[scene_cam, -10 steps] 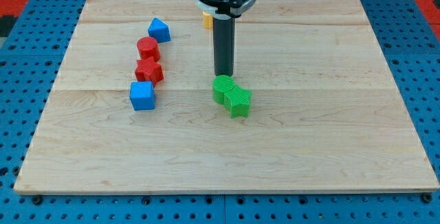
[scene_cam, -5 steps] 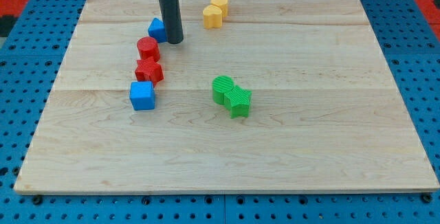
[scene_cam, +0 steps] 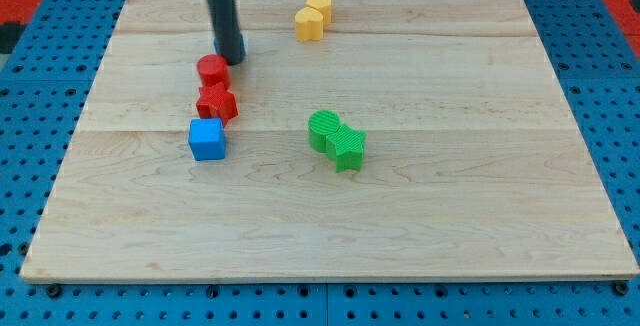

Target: Place the cube to the left of the triangle

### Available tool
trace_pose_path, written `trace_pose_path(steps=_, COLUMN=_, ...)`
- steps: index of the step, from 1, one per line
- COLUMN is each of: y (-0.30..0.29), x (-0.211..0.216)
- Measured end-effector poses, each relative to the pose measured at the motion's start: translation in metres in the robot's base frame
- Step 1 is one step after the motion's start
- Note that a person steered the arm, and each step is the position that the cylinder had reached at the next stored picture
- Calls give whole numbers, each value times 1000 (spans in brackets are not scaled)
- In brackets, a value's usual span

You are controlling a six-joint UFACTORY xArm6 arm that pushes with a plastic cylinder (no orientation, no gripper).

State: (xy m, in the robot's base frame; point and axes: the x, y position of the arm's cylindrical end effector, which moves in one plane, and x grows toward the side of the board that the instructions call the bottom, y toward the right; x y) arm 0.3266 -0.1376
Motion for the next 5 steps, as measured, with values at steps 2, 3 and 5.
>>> trace_pose_path(steps=2, y=1, x=45)
trace_pose_path(steps=3, y=66, x=11)
trace_pose_path(steps=5, y=52, x=125)
